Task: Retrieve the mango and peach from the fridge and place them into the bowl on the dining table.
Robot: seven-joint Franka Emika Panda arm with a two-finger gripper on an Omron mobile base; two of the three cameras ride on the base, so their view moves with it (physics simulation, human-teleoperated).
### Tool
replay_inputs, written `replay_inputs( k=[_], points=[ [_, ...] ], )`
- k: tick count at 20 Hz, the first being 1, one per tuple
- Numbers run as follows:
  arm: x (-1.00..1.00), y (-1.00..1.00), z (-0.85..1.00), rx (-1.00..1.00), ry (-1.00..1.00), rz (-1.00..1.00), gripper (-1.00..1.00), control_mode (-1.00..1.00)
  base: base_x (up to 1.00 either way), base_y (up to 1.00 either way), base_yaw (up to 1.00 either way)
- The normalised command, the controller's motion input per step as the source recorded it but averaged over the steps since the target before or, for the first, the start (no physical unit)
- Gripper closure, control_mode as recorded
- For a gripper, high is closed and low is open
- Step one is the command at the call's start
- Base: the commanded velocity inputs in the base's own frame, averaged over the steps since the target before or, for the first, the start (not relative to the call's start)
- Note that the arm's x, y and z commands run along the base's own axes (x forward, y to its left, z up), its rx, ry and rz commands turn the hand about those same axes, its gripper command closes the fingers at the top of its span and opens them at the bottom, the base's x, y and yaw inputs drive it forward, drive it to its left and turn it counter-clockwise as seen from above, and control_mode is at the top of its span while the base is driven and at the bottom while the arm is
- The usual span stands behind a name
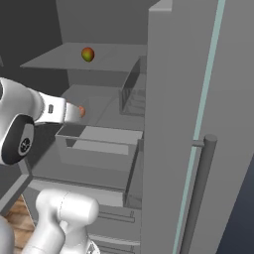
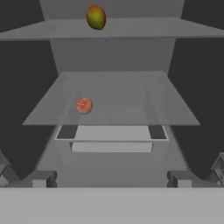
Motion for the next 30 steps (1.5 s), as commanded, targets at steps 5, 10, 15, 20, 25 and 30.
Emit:
replay_inputs(
  k=[5, 10, 15, 20, 25, 30],
  points=[
    [0.34, 0.19, -0.05, 0.0, 0.02, 0.0, -1.0, -1.0, 0.0, 0.0, 0.0],
    [0.31, 0.11, -0.11, 0.0, 0.0, 0.0, -1.0, -1.0, 0.0, 0.0, 0.0],
    [0.05, 0.11, -0.23, 0.0, 0.0, 0.02, -1.0, -1.0, 0.0, 0.0, 0.0],
    [0.04, 0.08, -0.13, 0.01, 0.0, 0.04, -1.0, -1.0, 0.0, 0.0, 0.0],
    [0.18, 0.06, 0.0, 0.04, 0.0, 0.09, -1.0, -1.0, 0.0, 0.0, 0.0],
    [0.26, 0.12, 0.0, 0.03, 0.03, 0.08, -1.0, -1.0, 0.0, 0.0, 0.0]
  ],
)
